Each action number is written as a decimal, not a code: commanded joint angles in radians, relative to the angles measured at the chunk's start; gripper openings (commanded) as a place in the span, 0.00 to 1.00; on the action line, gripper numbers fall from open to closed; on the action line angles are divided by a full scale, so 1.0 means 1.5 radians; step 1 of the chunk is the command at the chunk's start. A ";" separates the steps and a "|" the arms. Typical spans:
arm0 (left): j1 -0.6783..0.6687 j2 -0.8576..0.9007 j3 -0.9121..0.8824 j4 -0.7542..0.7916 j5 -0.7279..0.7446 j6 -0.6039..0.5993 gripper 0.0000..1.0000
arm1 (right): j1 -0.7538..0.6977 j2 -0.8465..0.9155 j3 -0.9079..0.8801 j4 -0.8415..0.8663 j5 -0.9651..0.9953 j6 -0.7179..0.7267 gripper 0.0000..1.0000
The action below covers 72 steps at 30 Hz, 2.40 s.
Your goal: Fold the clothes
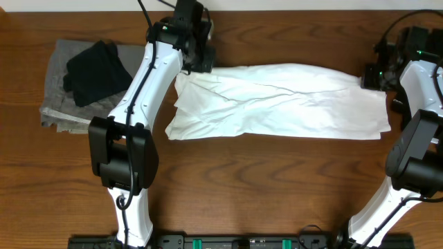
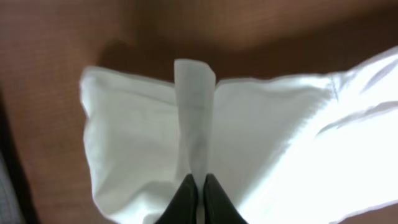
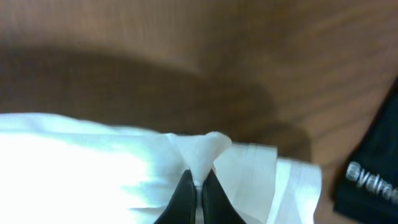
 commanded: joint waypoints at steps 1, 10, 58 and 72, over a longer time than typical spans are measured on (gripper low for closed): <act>0.003 -0.002 -0.002 -0.036 0.014 0.002 0.06 | -0.008 -0.019 0.008 -0.035 0.007 0.000 0.01; 0.002 -0.001 -0.013 -0.116 0.014 -0.021 0.06 | -0.025 -0.019 0.008 -0.169 0.091 0.006 0.01; -0.022 -0.025 -0.146 -0.025 0.014 -0.096 0.27 | 0.033 -0.063 0.004 -0.201 -0.137 0.001 0.01; -0.024 0.083 -0.146 -0.010 0.014 -0.096 0.27 | 0.118 -0.062 -0.186 0.072 -0.125 -0.047 0.01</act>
